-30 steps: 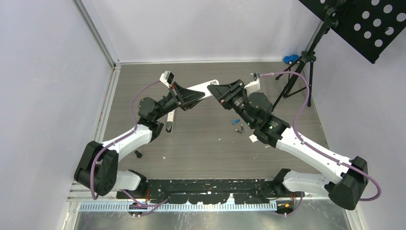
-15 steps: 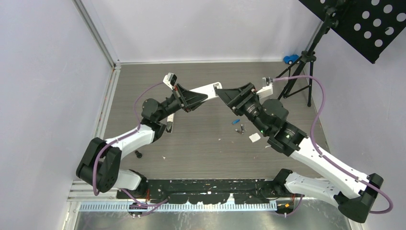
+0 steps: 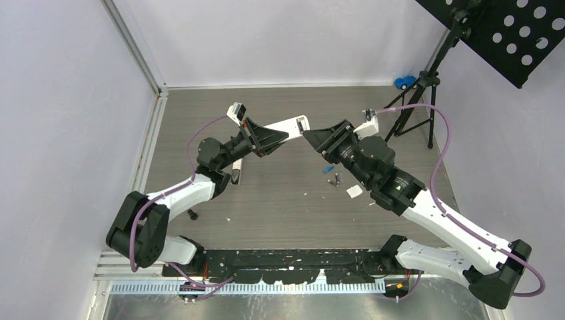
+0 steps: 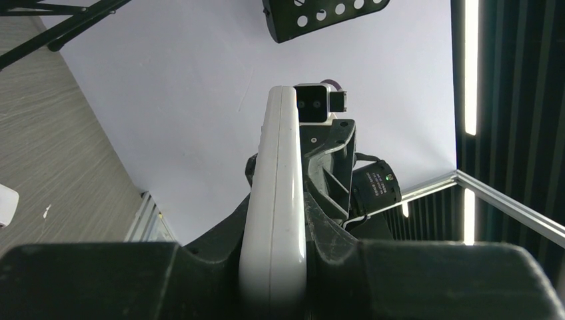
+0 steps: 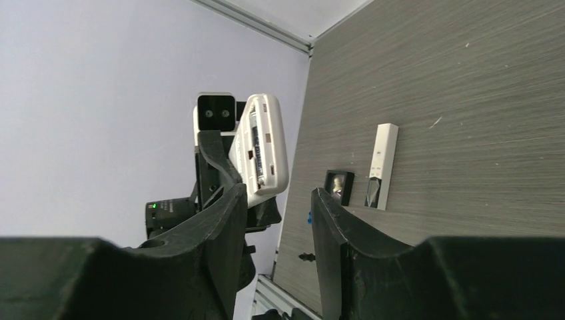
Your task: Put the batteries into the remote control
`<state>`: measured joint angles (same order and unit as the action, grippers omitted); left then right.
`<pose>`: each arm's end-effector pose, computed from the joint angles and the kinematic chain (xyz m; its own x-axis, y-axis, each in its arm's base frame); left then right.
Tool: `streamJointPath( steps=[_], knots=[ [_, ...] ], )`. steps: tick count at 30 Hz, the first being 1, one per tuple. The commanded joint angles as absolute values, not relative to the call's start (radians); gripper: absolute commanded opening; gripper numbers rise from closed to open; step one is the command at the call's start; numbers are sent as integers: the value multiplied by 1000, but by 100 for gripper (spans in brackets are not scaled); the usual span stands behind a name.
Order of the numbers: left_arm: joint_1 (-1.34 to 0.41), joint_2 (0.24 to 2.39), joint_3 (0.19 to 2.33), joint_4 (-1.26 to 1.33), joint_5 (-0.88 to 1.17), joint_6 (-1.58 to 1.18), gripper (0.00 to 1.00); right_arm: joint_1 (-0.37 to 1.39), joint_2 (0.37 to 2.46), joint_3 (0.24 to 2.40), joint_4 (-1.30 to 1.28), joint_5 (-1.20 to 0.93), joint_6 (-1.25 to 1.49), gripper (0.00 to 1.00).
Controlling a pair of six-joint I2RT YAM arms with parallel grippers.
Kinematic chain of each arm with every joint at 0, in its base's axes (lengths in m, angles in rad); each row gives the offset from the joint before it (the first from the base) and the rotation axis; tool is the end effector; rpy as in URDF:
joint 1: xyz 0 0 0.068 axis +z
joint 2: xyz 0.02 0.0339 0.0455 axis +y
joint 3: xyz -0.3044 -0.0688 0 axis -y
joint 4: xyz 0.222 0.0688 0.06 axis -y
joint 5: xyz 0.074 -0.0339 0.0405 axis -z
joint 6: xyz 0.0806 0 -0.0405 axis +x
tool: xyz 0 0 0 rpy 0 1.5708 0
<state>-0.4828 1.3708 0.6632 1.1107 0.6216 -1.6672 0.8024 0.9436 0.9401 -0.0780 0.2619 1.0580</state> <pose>0.2400 -0.1788 0.3679 -0.8813 -0.4516 -0.1388 0.2638 -0.2266 -0.9376 0.1644 0.1400 0.4068 -0.4767 0.7179 -0.5074 -0.2034 0.4714 0.8581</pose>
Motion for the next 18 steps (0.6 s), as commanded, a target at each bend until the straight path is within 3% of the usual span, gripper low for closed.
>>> streamJointPath(
  steps=[1, 7, 13, 18],
  knots=[
    [-481, 1359, 669, 1180, 625, -1646, 0, 796, 950, 992, -74, 296, 1031, 46],
    [-481, 1353, 672, 1181, 630, -1645, 0, 796, 958, 1005, -71, 323, 1016, 43],
    [-482, 1353, 673, 1181, 634, -1646, 0, 795, 977, 1025, -69, 324, 1006, 49],
    [-482, 1348, 675, 1189, 636, -1651, 0, 795, 1016, 1067, -119, 325, 998, 39]
  ],
)
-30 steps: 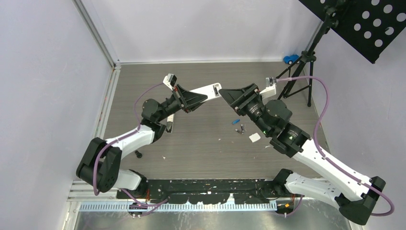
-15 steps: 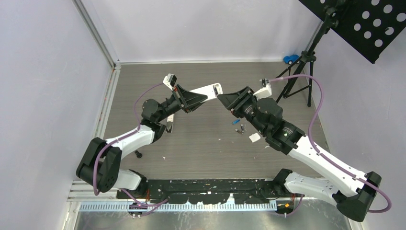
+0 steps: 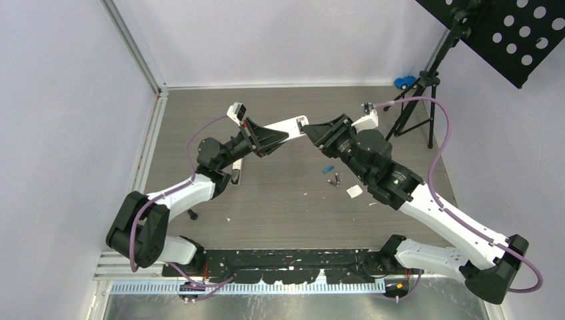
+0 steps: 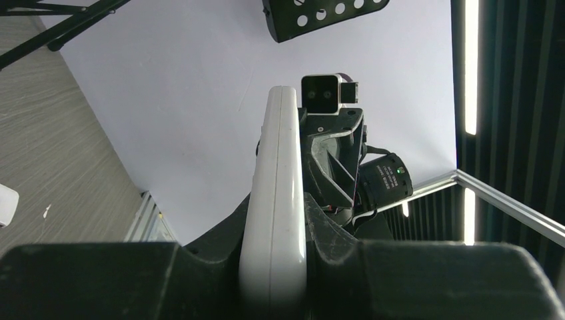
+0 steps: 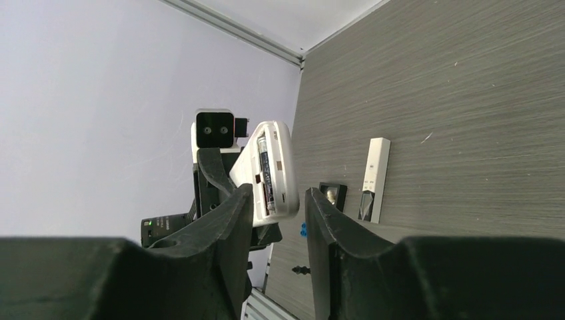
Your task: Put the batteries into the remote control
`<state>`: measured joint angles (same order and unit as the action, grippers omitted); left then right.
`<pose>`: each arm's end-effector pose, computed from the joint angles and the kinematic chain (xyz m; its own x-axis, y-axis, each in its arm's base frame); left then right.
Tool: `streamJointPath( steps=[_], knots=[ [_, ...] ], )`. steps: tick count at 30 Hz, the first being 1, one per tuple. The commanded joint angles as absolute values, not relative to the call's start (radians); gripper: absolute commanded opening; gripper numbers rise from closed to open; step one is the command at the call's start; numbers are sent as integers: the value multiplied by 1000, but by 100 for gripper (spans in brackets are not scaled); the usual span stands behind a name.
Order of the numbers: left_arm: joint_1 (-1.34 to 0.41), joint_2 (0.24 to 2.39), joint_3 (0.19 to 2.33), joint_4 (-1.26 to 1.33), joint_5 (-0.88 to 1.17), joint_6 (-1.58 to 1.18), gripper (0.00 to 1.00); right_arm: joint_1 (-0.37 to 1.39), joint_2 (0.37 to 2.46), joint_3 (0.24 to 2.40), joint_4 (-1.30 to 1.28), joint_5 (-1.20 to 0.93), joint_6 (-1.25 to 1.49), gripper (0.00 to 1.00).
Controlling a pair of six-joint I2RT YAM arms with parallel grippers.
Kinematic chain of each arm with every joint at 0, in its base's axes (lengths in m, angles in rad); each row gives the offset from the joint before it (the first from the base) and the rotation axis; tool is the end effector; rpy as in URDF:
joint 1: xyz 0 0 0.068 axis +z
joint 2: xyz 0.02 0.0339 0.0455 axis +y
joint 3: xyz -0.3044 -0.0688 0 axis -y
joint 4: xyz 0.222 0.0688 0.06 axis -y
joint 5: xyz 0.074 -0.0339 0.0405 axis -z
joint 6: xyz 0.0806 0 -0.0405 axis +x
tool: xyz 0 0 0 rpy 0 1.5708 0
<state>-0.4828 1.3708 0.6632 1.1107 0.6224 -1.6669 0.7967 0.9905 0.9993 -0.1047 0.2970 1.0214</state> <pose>0.2399 -0.1788 0.3678 -0.8816 -0.4510 -0.1394 0.2641 -0.2264 -0.9375 0.1741 0.1444 0.4156 -0.4444 0.7120 -0.5437 -0.1936 0.5162 0.8343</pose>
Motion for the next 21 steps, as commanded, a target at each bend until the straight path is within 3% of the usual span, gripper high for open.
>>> streamJointPath(
  steps=[1, 9, 21],
  knots=[
    [-482, 1346, 675, 1192, 635, -1651, 0, 795, 1023, 1071, -126, 324, 998, 37],
    [-481, 1339, 677, 1216, 633, -1656, 0, 795, 1043, 1052, -113, 263, 1025, 22],
    [-494, 1348, 700, 1244, 645, -1663, 0, 795, 1071, 1003, -25, 113, 1076, 19]
  ],
)
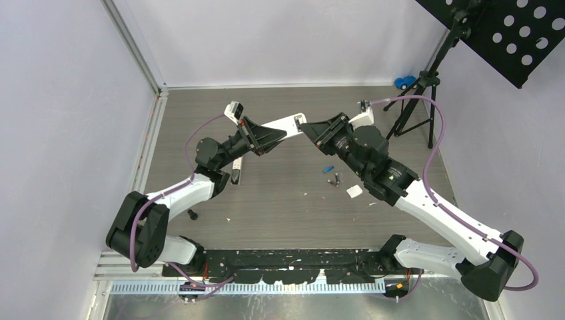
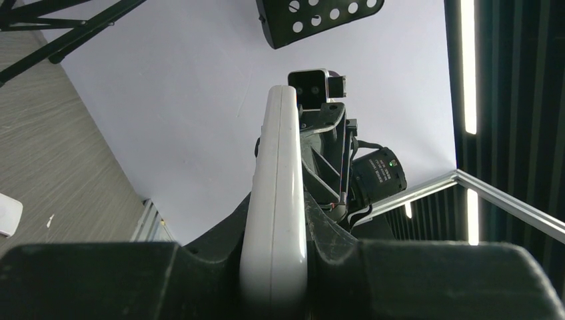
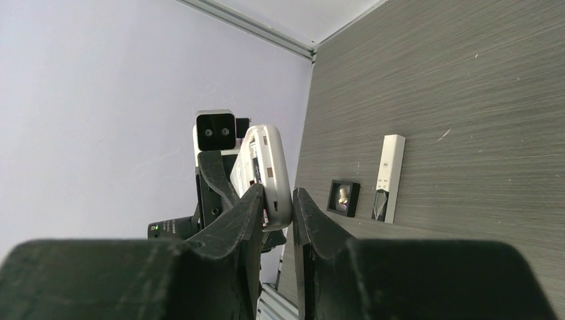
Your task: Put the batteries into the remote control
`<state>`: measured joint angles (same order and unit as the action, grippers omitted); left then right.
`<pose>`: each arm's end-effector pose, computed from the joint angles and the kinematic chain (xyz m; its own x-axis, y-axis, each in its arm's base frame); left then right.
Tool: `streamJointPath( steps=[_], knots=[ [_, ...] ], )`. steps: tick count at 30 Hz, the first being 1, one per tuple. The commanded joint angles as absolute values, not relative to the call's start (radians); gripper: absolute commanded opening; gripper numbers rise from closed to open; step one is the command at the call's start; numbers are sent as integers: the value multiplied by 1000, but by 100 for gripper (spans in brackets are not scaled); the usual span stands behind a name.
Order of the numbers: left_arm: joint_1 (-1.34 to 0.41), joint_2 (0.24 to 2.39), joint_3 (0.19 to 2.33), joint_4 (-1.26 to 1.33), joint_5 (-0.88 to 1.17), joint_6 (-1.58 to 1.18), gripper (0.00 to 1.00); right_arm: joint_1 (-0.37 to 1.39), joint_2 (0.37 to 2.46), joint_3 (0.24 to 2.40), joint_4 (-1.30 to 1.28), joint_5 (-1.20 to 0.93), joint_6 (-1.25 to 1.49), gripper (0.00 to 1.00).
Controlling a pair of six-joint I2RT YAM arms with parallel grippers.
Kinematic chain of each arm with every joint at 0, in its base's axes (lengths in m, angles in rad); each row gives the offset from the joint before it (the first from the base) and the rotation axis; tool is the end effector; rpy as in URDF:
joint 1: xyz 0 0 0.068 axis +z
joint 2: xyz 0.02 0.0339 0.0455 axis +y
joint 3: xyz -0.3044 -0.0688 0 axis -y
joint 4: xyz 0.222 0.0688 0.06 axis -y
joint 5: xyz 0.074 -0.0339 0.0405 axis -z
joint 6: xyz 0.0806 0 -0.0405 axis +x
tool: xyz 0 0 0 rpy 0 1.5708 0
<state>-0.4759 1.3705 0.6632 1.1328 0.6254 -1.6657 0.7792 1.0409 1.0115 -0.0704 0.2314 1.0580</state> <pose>0.2398 -0.1767 0.3707 -0.8764 -0.4563 -0.1543 0.2851 -0.2334 -0.9296 0.1848 0.1566 0.4144 -0.4893 0.7088 -0.5081 -0.1941 0.4794 0.8558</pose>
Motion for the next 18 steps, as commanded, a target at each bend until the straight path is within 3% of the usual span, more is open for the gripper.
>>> streamJointPath(
  steps=[1, 18],
  knots=[
    [-497, 1349, 702, 1248, 648, -1663, 0, 795, 1075, 1004, -25, 105, 1077, 19],
    [-552, 1384, 782, 1276, 733, -1658, 0, 795, 1222, 1076, -99, -61, 1014, 21]
  ],
)
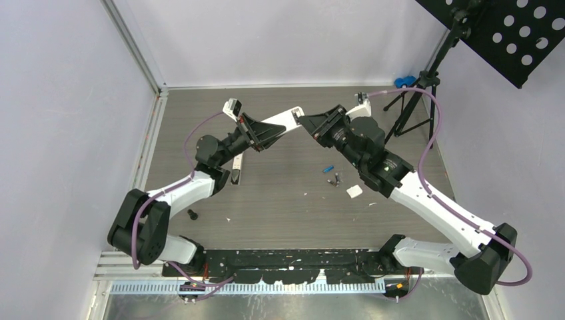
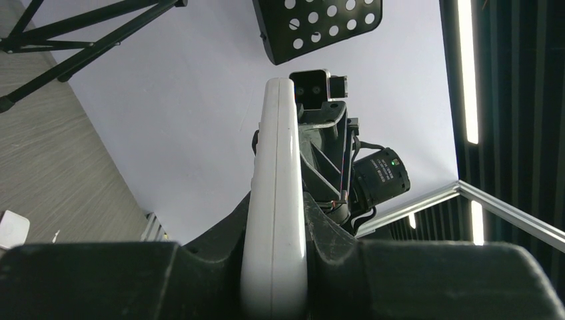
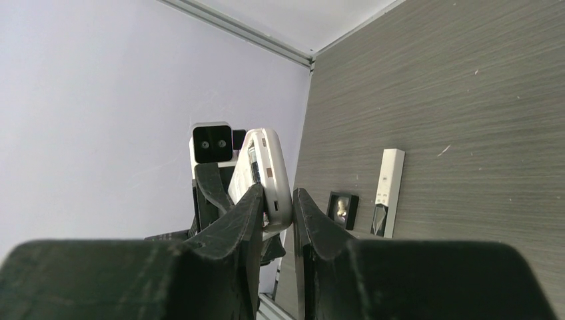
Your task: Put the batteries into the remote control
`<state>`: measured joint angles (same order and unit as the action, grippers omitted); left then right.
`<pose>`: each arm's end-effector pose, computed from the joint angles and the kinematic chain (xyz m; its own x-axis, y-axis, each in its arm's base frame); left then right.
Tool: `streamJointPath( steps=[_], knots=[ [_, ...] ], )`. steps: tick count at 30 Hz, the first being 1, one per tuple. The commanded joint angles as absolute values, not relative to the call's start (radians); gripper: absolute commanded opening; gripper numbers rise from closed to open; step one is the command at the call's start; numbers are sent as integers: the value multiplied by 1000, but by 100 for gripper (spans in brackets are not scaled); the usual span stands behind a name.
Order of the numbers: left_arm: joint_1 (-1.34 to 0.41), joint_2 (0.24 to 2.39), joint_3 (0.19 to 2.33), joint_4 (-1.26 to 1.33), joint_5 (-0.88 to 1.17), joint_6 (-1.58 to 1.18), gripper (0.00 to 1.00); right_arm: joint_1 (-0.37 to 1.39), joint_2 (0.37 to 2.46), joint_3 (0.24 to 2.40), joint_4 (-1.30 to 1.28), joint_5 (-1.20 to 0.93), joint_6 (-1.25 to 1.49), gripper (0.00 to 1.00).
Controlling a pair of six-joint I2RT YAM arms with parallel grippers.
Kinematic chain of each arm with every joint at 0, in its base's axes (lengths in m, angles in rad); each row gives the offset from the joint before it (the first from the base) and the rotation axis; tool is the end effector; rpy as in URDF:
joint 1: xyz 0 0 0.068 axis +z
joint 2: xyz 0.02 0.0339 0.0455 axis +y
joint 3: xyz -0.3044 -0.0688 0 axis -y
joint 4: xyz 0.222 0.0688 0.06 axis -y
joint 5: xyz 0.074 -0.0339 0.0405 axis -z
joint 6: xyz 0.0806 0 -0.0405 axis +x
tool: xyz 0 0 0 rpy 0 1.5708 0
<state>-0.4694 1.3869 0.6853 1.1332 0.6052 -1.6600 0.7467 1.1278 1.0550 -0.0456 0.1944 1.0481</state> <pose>0.2469 -0.1766 0.3740 -0.8628 -0.4808 -0.1561 0.2974 -0.2330 -0.9259 0.2068 0.1701 0.4141 -0.4987 0.6968 -0.5155 -0.1873 0.4941 0.8490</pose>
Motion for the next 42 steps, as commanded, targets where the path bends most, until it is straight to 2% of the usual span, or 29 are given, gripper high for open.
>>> streamJointPath(
  steps=[1, 8, 17, 23, 26, 33, 39, 42],
  knots=[
    [-554, 1386, 782, 1278, 732, -1660, 0, 795, 1228, 1081, -105, -73, 1008, 21],
    [-554, 1400, 786, 1299, 703, -1655, 0, 795, 1231, 1081, -113, -97, 987, 21],
    [-554, 1390, 785, 1255, 681, -1605, 0, 795, 1218, 1106, -173, -143, 908, 31],
    [-554, 1368, 782, 1191, 688, -1557, 0, 788, 1191, 1102, -189, -99, 910, 35],
    [-544, 1337, 777, 1111, 703, -1499, 0, 780, 1153, 1088, -186, -77, 914, 42],
    [-468, 1252, 750, 923, 786, -1319, 0, 759, 983, 1004, -90, -115, 890, 72],
    [-427, 1213, 747, 837, 910, -1186, 0, 758, 800, 915, -106, -8, 865, 75],
    [-425, 1188, 754, 743, 938, -1069, 0, 758, 728, 897, -167, 121, 866, 74]
  ],
)
